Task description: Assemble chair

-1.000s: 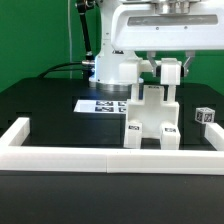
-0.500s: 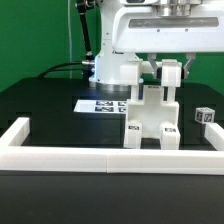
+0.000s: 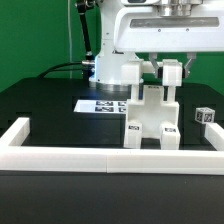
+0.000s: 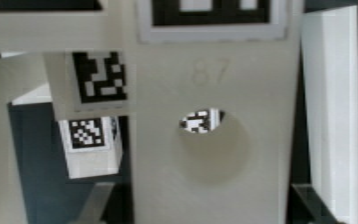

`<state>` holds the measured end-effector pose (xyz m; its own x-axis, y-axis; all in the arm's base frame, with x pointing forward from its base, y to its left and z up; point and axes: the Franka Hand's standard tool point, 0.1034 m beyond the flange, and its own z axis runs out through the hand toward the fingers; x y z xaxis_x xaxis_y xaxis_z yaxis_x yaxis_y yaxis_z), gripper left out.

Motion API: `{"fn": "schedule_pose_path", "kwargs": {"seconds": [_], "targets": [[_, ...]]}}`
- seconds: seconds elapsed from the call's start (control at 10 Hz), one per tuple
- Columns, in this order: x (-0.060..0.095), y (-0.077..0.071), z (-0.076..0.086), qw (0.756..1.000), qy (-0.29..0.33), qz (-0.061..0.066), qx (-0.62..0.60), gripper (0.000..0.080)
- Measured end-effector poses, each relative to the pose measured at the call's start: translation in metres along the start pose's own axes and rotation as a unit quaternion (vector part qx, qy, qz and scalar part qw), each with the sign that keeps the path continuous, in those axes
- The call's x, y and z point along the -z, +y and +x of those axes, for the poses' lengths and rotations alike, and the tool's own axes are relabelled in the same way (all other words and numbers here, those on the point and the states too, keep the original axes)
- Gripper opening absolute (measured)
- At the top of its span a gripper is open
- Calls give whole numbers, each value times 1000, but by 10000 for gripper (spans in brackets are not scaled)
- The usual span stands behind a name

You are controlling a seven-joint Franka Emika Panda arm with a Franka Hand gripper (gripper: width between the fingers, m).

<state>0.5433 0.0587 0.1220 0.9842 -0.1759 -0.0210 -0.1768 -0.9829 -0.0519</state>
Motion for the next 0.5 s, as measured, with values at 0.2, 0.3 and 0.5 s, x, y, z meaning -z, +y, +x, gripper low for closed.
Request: {"fn": "schedule_pose_path", "kwargs": {"seconds": [0.2,0.3,0.5], "targets": [[0,0,0,1000,0,0,0,290],[0,0,0,1000,0,0,1,290],[-1,-3,-3,1000,2,0,4,290]]}}
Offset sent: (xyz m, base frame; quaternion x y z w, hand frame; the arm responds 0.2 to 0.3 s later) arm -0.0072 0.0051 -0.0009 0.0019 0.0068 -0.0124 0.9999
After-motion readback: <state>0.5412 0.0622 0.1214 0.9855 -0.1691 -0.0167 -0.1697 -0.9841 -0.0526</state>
